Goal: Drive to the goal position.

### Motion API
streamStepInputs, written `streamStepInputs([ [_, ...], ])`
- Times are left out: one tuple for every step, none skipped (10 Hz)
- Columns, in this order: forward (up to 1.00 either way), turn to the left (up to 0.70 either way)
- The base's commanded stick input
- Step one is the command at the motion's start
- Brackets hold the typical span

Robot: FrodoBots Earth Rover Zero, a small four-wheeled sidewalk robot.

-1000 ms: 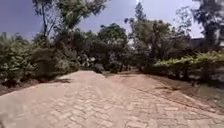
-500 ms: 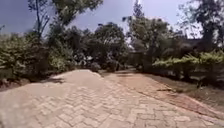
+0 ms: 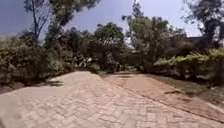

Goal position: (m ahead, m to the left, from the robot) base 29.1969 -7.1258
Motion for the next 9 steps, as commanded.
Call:
streamStepInputs([
  [0.7,-0.35],
  [0.7,-0.35],
  [0.7,-0.35],
  [0.7,-0.31],
  [0.7,-0.12],
  [0.7,0.0],
  [0.7,0.0],
  [0.7,0.0],
  [0.7,0.0],
])
